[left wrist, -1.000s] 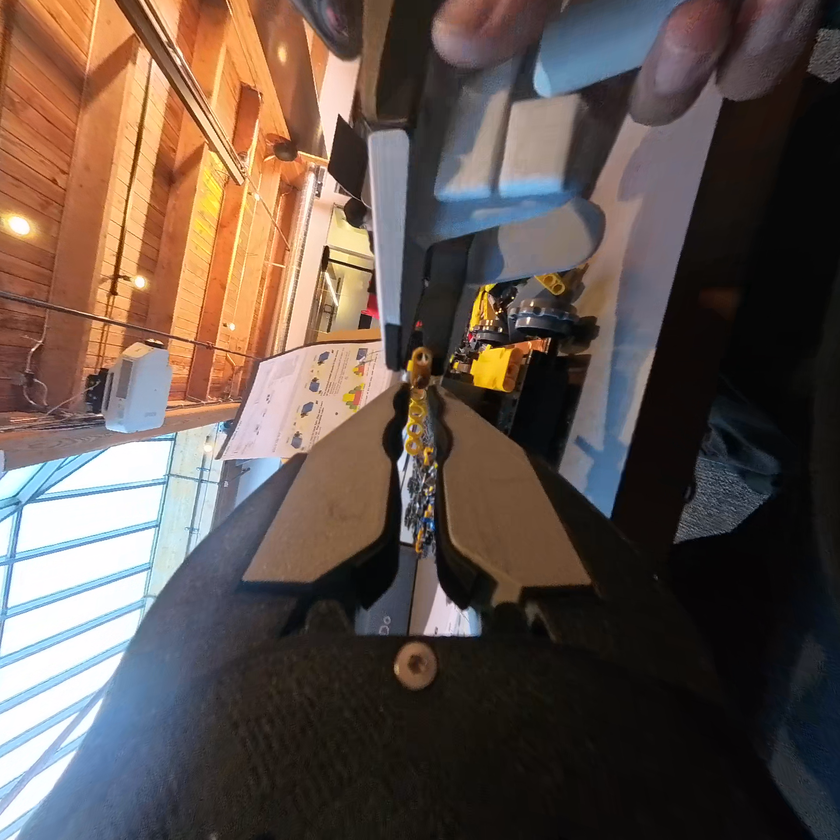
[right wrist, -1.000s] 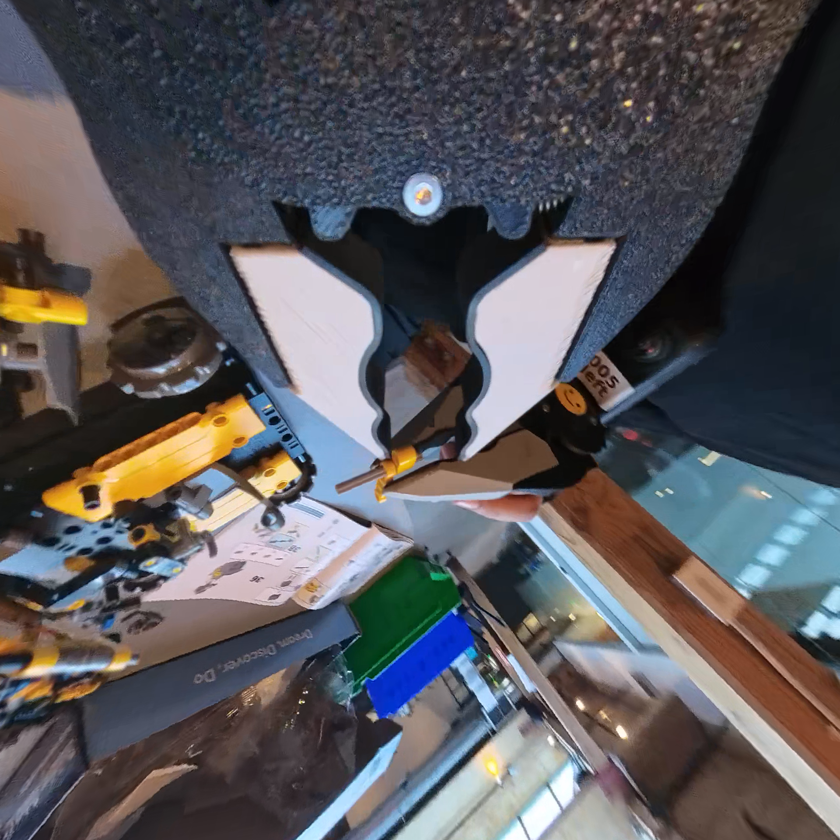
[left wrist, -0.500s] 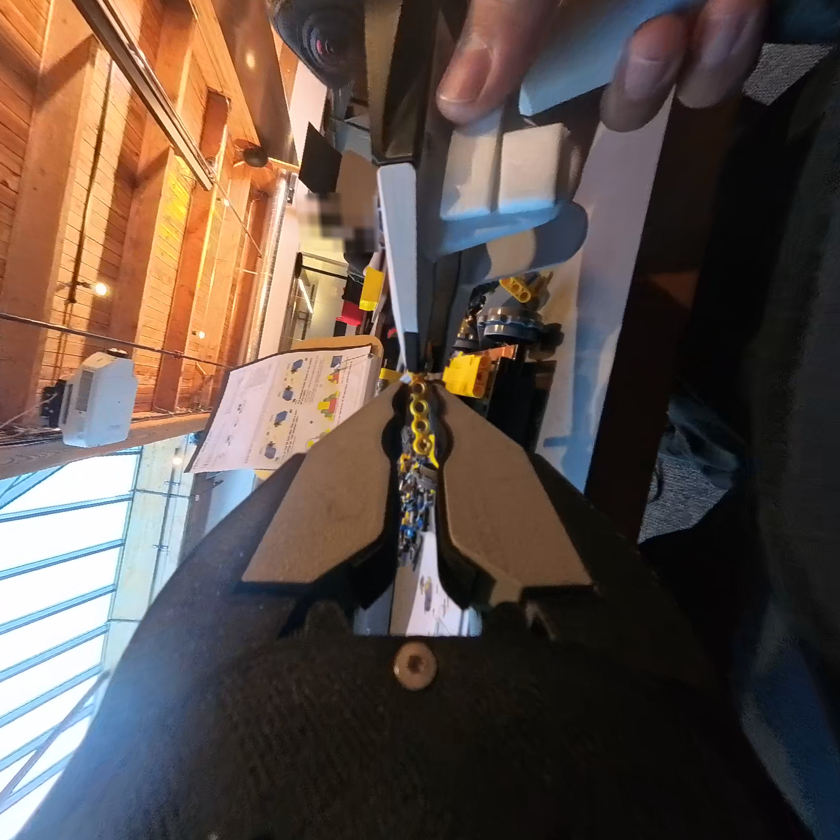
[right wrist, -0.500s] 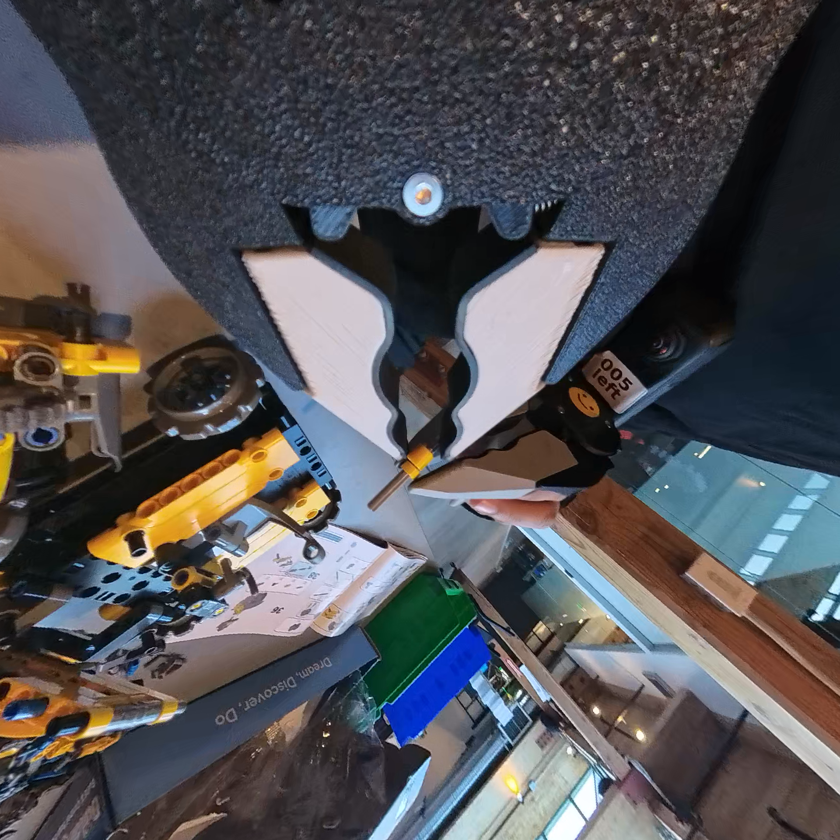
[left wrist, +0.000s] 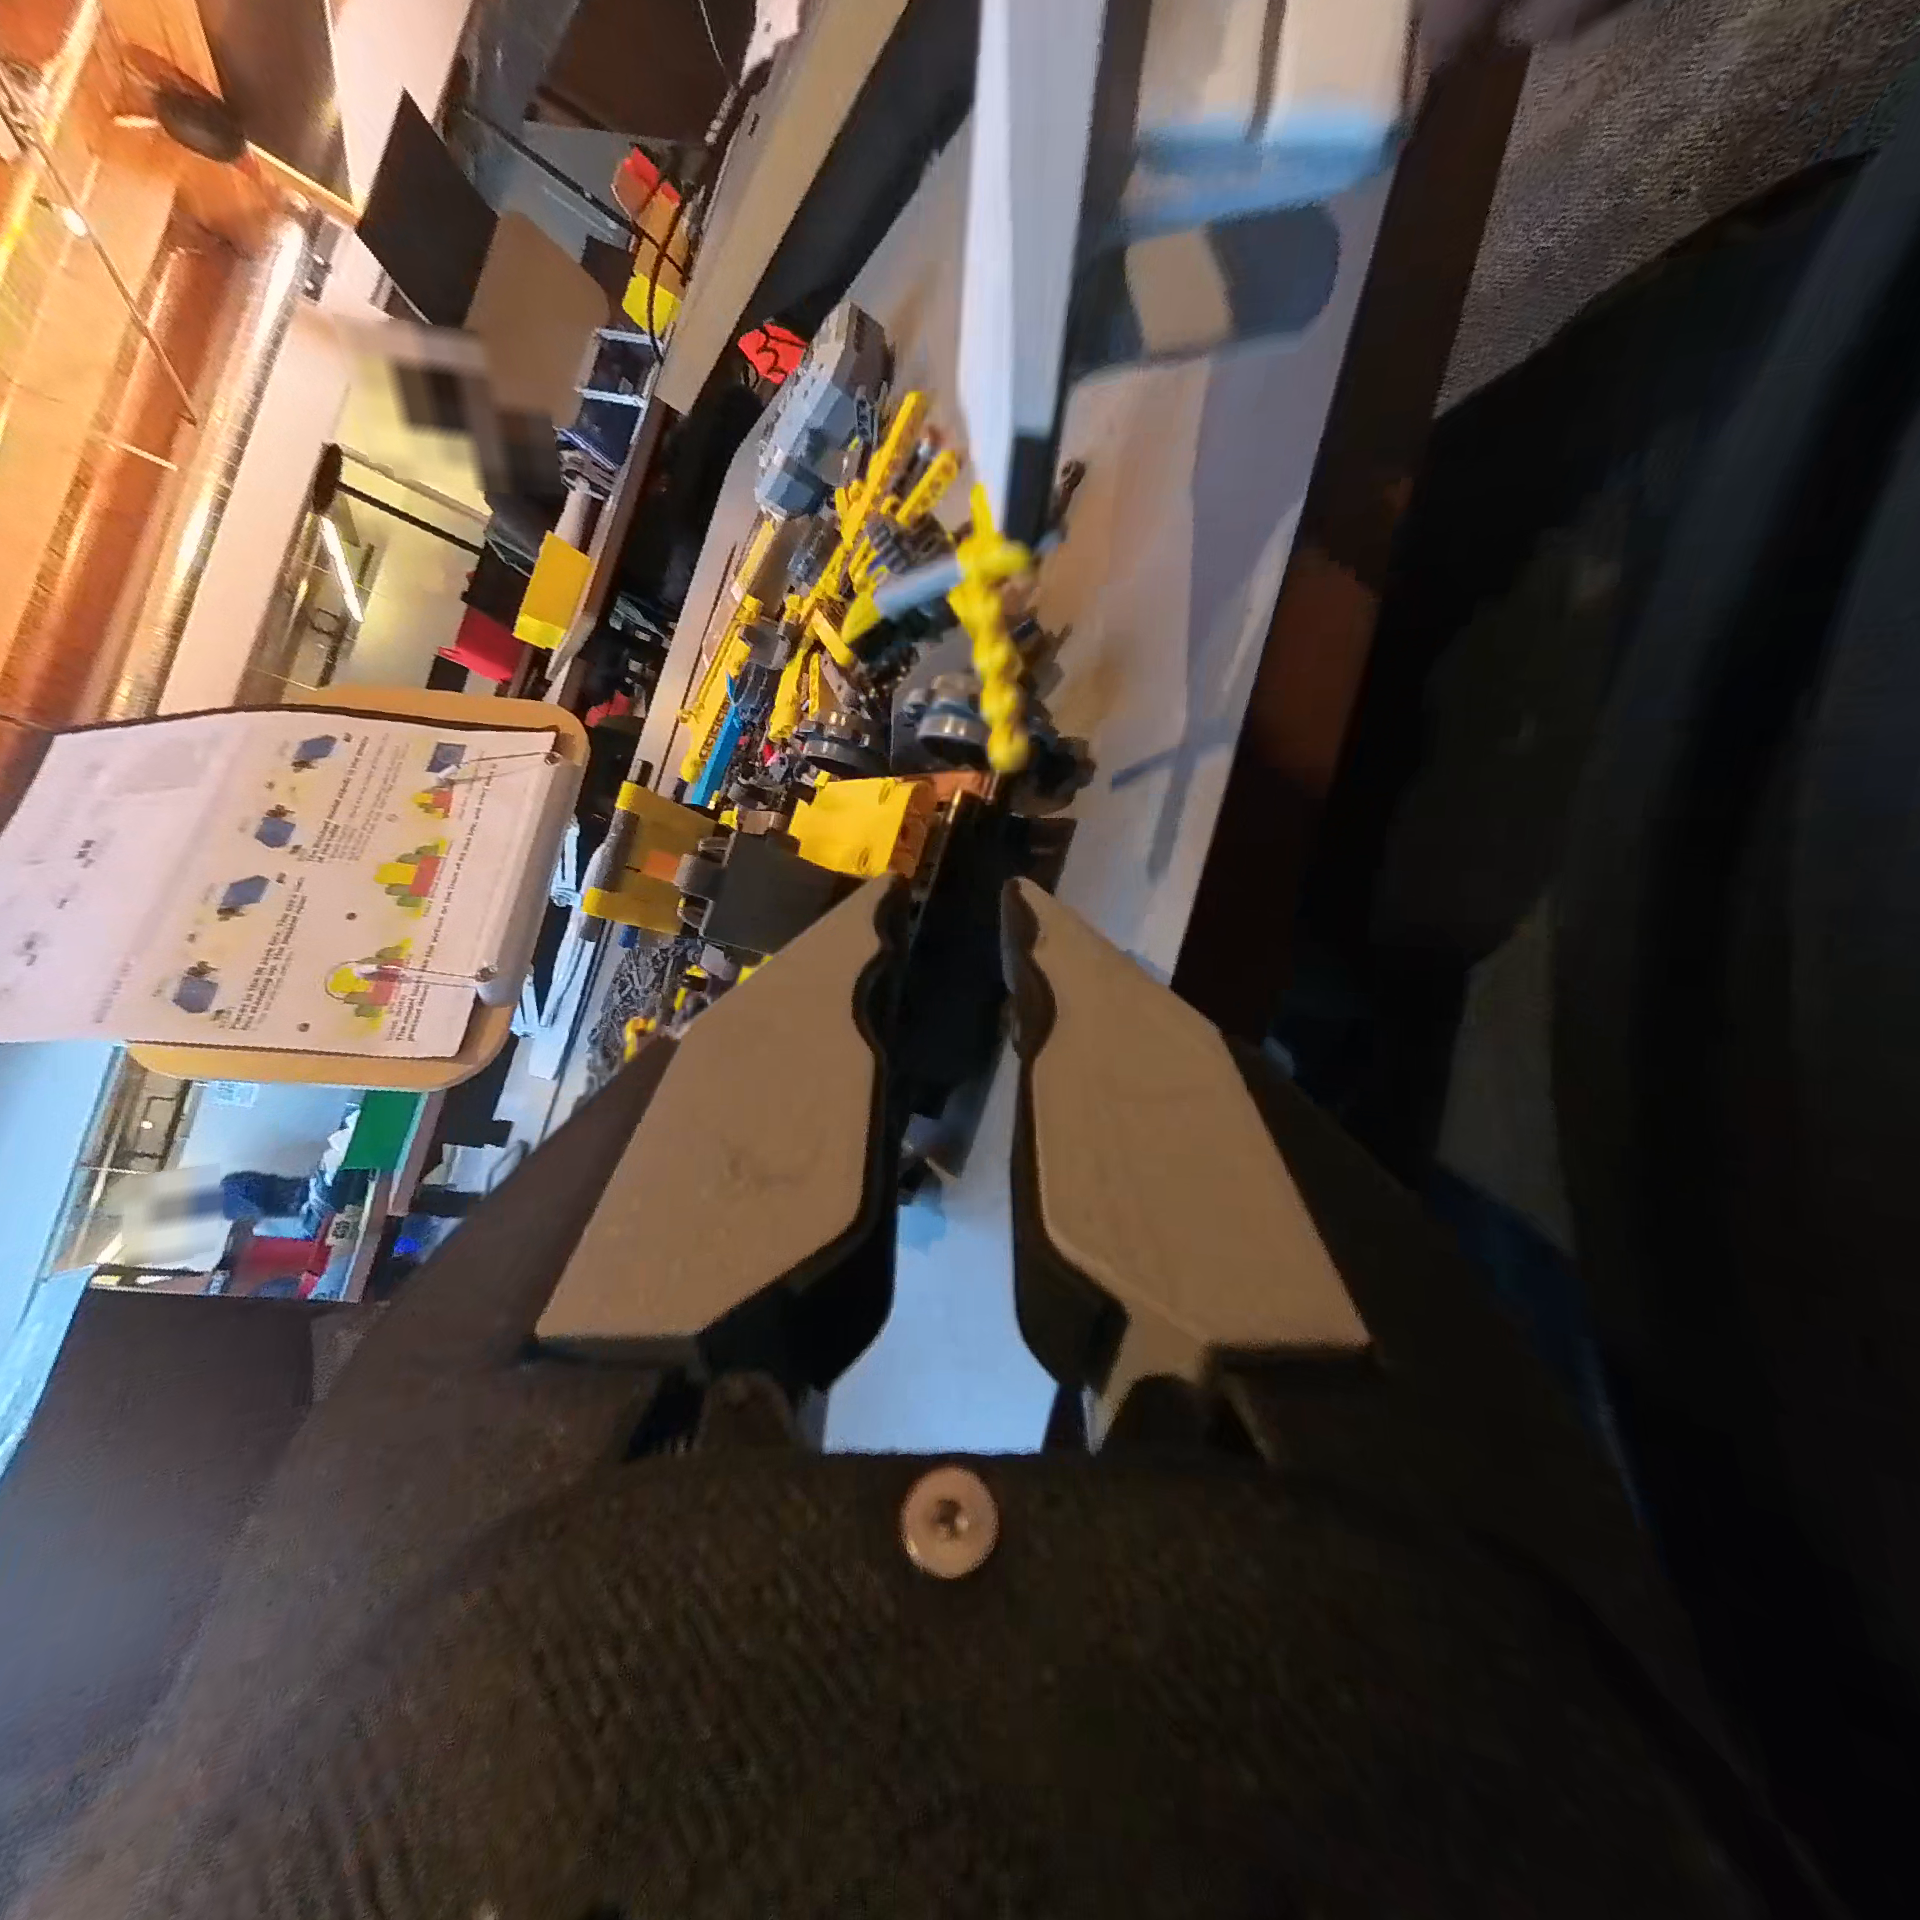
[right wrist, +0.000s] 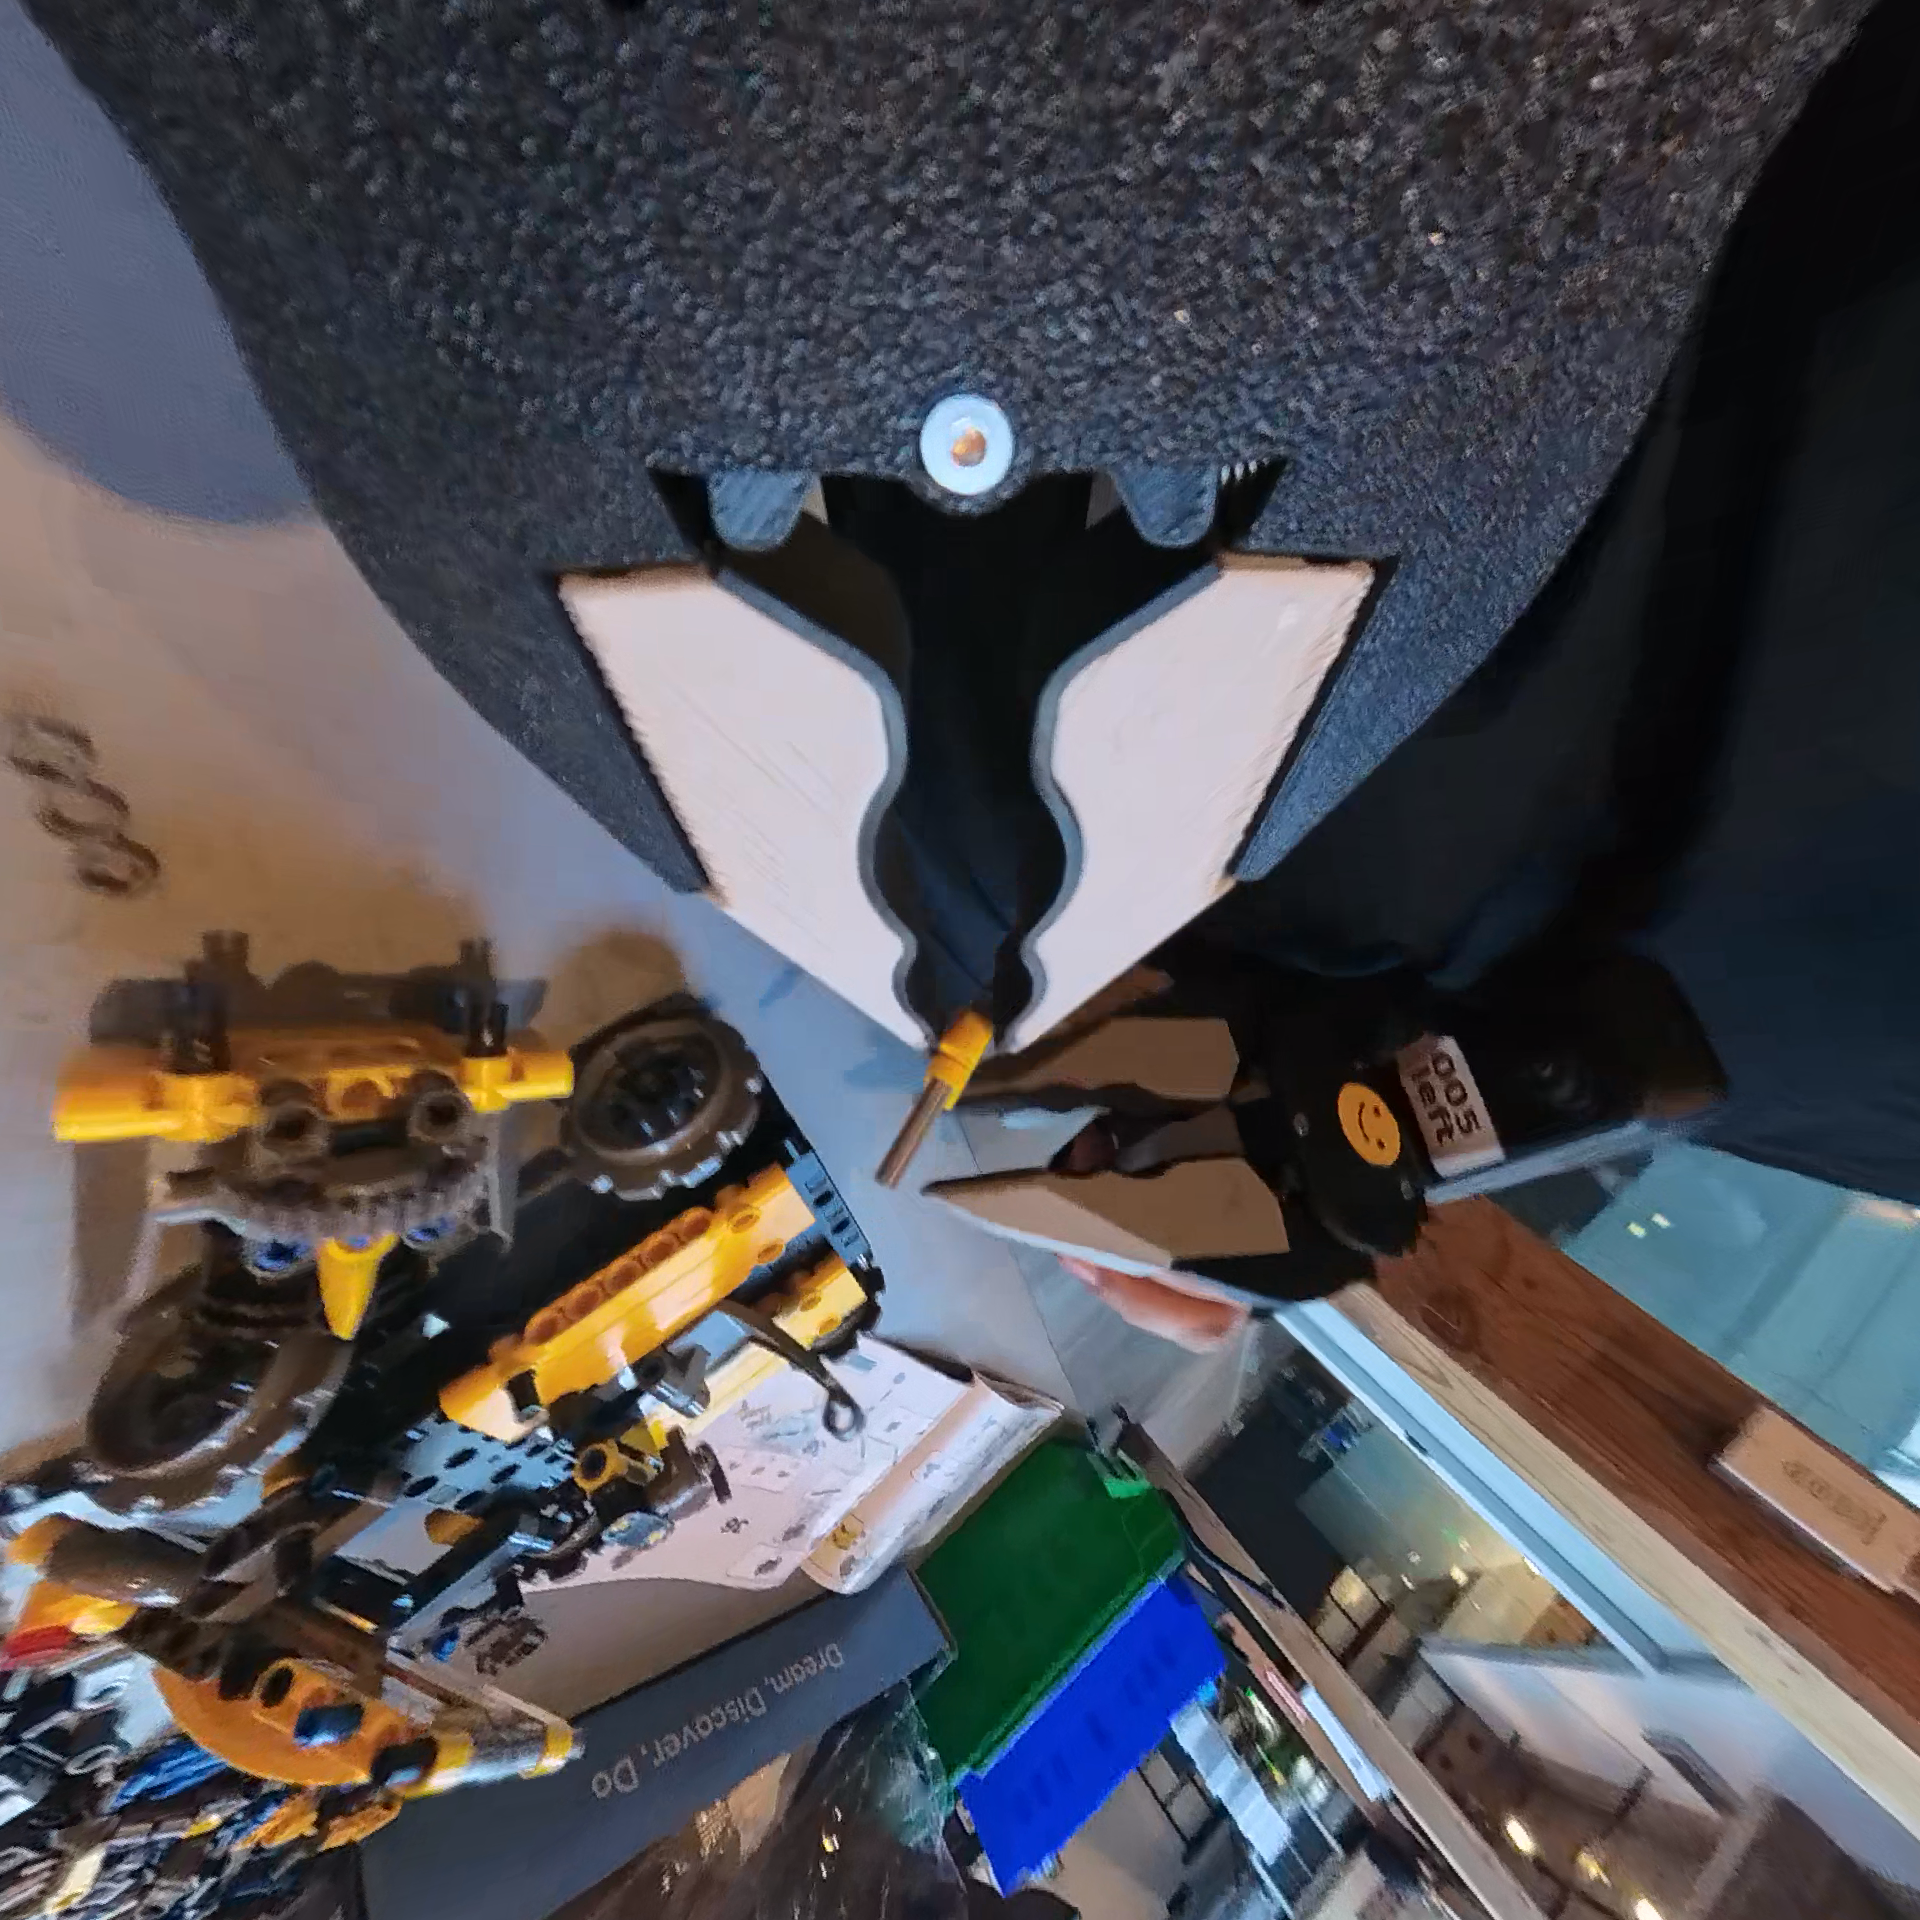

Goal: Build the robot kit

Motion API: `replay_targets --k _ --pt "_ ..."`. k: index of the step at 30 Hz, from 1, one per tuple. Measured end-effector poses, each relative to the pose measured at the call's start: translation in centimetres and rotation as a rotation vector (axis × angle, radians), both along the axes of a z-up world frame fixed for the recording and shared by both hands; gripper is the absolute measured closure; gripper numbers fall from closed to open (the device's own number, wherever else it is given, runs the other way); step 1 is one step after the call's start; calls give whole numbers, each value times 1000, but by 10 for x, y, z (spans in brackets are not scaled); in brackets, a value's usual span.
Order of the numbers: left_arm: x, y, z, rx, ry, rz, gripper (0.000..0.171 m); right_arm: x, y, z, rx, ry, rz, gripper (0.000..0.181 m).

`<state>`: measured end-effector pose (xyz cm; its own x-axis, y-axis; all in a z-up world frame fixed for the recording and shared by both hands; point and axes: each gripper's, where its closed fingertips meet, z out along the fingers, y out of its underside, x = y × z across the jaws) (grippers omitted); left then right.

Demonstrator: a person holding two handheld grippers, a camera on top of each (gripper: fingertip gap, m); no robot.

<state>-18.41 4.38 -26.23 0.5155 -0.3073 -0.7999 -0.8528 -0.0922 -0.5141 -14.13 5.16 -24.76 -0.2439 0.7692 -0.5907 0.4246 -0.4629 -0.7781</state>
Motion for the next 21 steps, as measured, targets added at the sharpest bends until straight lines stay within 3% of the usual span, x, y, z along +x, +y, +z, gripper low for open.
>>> replay_targets --k 5,10,15,21 --pt "6 0 -15 -73 -27 -21 159 46 43 -1 42 -78 -79 172" --pt "13 3 -25 -116 -18 -18 163 74 82 -18 32 -196 -134 172" --pt "17 3 -29 -134 -22 -21 164 86 95 -40 2 -361 -63 172" --pt "18 4 -31 -144 -25 -21 165 85 107 -52 128 -483 -34 174"
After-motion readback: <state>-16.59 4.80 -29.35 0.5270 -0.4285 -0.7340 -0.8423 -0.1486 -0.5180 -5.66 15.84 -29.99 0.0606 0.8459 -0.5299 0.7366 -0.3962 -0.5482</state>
